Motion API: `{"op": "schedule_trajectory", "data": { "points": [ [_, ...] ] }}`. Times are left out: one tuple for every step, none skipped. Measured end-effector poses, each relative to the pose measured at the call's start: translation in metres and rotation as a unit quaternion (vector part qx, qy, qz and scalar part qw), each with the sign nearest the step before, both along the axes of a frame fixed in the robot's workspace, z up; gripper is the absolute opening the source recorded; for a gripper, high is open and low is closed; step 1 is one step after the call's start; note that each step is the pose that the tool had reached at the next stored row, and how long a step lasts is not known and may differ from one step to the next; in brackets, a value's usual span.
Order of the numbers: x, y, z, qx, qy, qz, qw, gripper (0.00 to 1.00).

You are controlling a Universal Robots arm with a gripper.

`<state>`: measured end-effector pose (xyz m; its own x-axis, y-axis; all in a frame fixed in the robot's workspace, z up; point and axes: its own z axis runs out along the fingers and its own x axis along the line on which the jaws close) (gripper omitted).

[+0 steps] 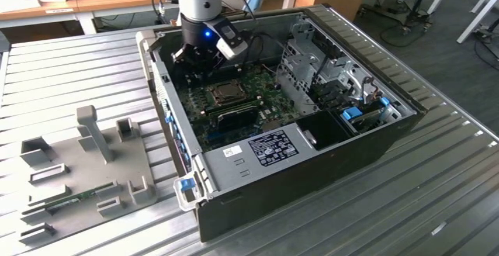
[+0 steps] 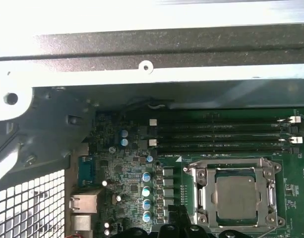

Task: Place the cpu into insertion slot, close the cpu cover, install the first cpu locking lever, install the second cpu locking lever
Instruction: 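Install the first cpu locking lever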

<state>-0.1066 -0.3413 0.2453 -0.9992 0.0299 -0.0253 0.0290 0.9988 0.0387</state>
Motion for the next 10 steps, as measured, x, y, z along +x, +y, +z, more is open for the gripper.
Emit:
{"op": "schedule_trajectory", "data": {
  "points": [
    [0.0000,0.0000,0.0000,0.0002,0.0000,0.000,1.00000,0.11],
    [-0.0001,-0.0001,0.0000,0.0010,0.0000,0.000,1.00000,0.11],
    [-0.0002,-0.0001,0.0000,0.0033,-0.0005,0.000,0.99999,0.11],
    [-0.0002,0.0000,-0.0001,0.0073,-0.0013,0.000,0.99997,0.11],
    [-0.0002,0.0000,-0.0001,0.0115,-0.0019,0.000,0.99993,0.11],
    [-0.0003,0.0000,-0.0001,0.0141,-0.0024,0.000,0.99990,0.11],
    [-0.0004,0.0000,0.0000,0.0155,-0.0027,0.000,0.99988,0.11],
    [-0.0003,0.0000,0.0001,0.0161,-0.0028,0.000,0.99987,0.11],
    [-0.0003,0.0000,0.0002,0.0165,-0.0030,0.000,0.99986,0.11],
    [-0.0003,0.0000,0.0004,0.0165,-0.0030,0.000,0.99986,0.11]
  ]
}}
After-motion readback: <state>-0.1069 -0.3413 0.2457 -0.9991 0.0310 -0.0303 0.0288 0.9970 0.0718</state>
